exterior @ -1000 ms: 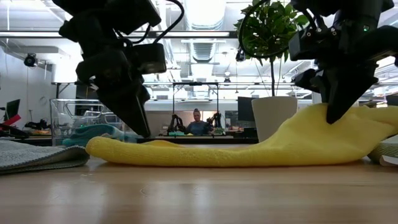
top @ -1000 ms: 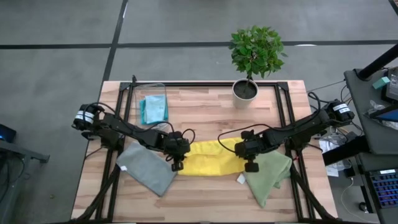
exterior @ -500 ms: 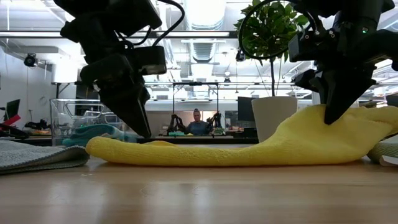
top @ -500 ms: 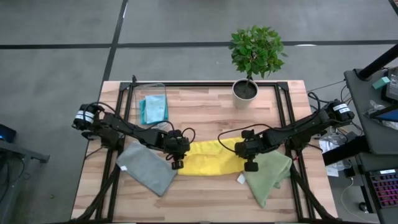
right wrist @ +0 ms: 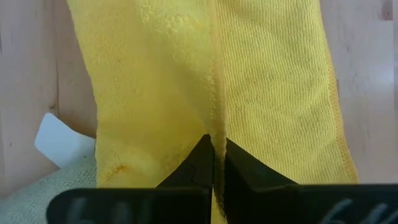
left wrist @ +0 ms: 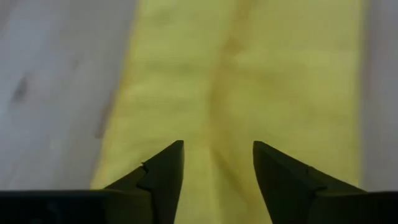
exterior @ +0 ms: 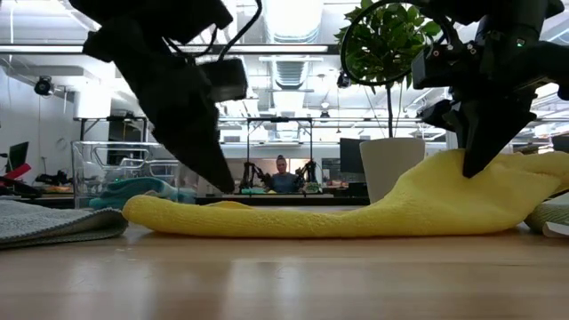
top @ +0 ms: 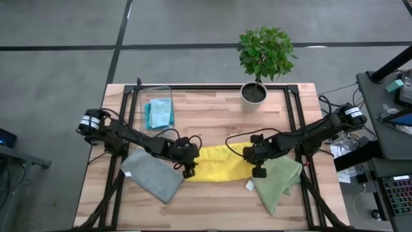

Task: Fold microfiber towels
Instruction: Fold the yellow microfiber towel

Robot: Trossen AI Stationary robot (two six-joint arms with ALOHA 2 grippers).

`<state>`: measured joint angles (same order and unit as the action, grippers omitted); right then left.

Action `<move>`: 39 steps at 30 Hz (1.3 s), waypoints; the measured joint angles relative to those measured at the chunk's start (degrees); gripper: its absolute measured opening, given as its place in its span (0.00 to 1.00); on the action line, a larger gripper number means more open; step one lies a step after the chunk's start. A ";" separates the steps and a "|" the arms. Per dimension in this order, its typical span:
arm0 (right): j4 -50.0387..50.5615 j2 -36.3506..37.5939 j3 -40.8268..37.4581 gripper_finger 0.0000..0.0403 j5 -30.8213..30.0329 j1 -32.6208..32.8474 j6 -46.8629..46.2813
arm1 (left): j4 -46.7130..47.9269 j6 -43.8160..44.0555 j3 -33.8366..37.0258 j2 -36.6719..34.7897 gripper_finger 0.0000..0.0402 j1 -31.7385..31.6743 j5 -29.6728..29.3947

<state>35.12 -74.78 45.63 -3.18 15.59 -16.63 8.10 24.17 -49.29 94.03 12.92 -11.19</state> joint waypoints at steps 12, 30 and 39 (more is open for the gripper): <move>-0.33 0.00 -0.20 0.02 -0.90 0.00 0.25 | 3.30 3.99 -0.16 2.39 0.48 1.61 -0.88; -0.26 0.00 -0.31 0.02 -1.42 -0.01 0.31 | 10.69 4.08 -0.99 1.39 0.19 1.65 0.52; 0.58 0.18 0.00 0.02 -1.44 0.00 0.16 | 16.23 2.46 -2.62 -0.39 0.00 1.80 0.15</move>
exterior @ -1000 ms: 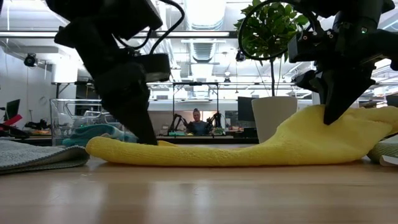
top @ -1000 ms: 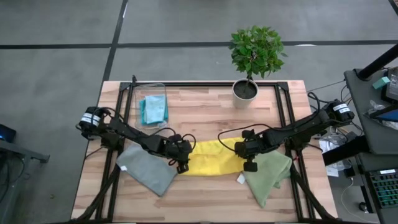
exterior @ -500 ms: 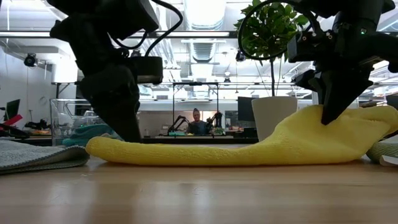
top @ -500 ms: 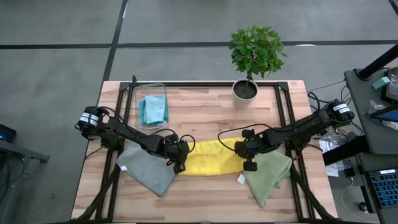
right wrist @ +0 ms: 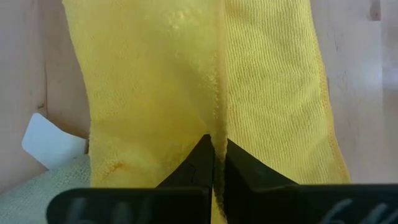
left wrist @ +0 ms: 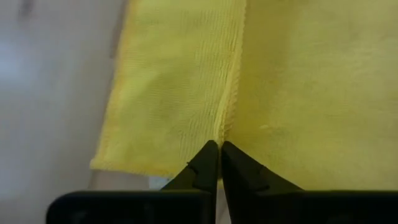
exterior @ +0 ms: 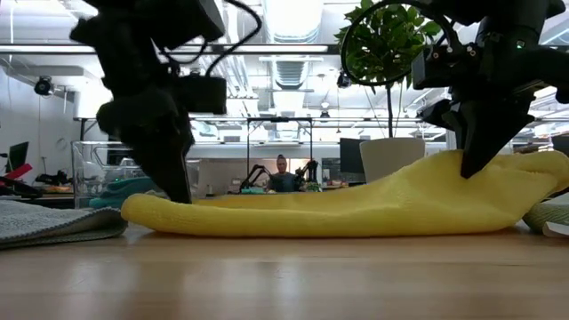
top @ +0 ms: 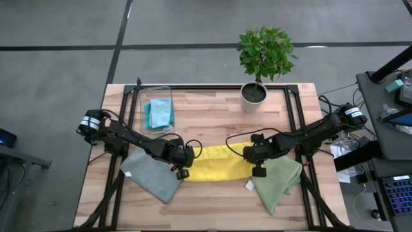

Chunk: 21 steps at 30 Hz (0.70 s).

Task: Fold microfiber towels
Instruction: Fold the yellow microfiber towel

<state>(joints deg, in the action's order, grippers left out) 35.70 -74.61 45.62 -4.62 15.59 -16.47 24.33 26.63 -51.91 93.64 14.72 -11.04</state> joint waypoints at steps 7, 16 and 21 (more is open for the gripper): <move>-0.09 0.20 1.62 0.02 -2.44 -0.80 2.09 | 9.15 -0.04 -2.05 -4.98 0.00 -0.46 -5.74; -0.02 -1.43 1.66 0.02 -6.05 -4.43 4.17 | 9.32 -0.04 -1.29 -3.84 0.00 -1.22 -8.66; 0.44 -3.12 1.62 0.02 -6.07 -5.94 4.62 | 9.05 -0.06 -1.32 -2.83 0.00 -1.34 -13.65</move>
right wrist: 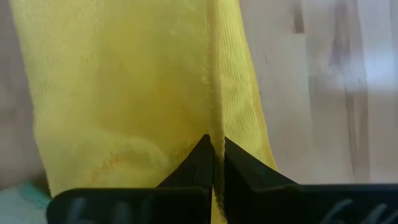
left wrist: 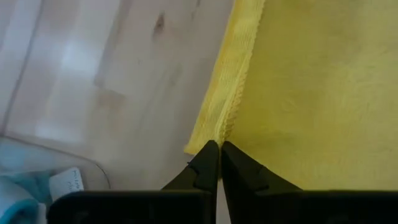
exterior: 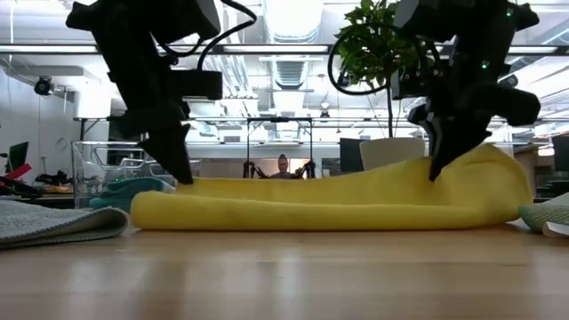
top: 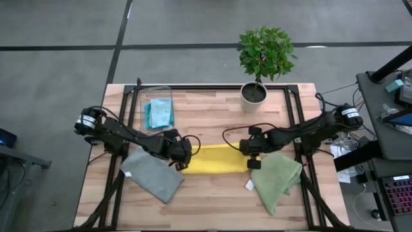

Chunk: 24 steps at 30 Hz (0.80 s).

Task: Fold microfiber towels
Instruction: Fold the yellow microfiber towel

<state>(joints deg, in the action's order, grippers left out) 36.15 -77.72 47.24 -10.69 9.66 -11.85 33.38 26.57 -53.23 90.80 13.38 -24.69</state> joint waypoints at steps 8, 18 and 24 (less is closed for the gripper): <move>0.04 -0.40 -0.07 0.02 -0.05 -0.34 0.45 | -1.34 0.02 0.13 0.27 0.00 -0.67 -2.90; 0.05 -0.38 -0.10 0.03 -4.82 -0.39 0.39 | -1.63 1.58 0.22 3.85 0.00 -0.69 -4.04; 0.37 -0.36 0.04 0.13 -6.02 -0.69 -0.53 | -1.75 1.62 0.11 4.92 0.04 -0.78 -4.54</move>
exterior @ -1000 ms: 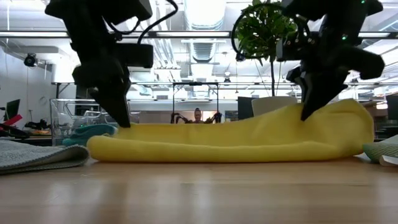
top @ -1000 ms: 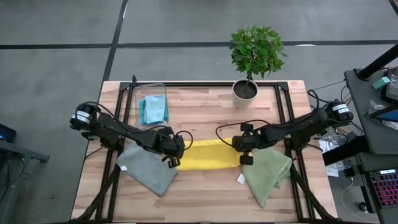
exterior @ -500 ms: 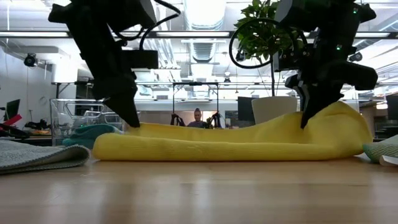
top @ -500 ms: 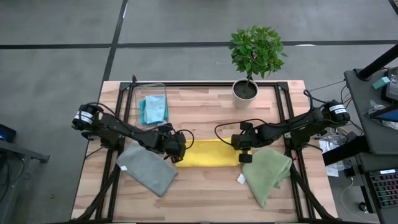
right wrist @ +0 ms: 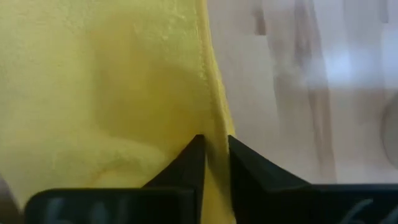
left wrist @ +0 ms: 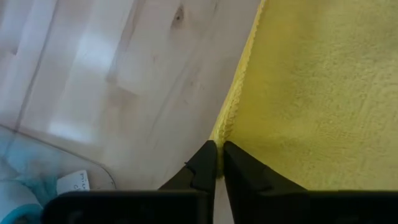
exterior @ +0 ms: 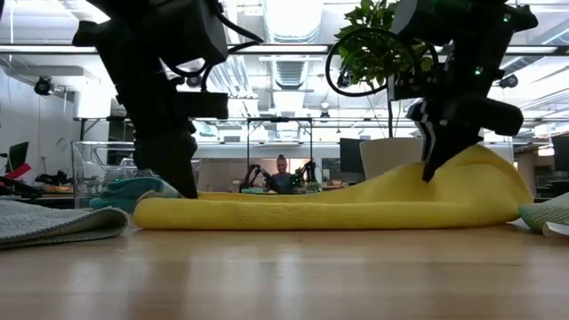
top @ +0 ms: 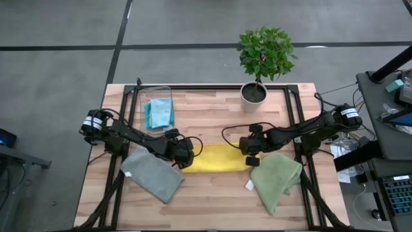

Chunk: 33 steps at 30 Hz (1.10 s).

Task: Fold microfiber towels
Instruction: Fold the yellow microfiber towel

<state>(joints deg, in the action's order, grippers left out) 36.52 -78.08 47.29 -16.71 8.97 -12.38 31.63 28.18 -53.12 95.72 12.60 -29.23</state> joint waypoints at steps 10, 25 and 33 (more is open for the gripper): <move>9.20 0.63 4.44 0.26 -1.92 -0.02 -0.60 | 0.94 -1.95 -1.93 -2.83 0.26 -0.28 -2.50; 13.74 4.28 5.92 0.20 -0.89 1.26 -7.07 | -18.12 -5.05 2.08 0.87 0.20 0.33 0.65; 14.11 4.26 5.88 0.20 -0.65 3.36 -9.23 | -15.32 -1.16 2.35 5.73 0.13 0.37 2.43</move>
<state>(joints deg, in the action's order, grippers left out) 50.63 -73.82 53.17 -17.37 12.33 -21.61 16.31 27.02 -50.77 101.45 12.97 -26.80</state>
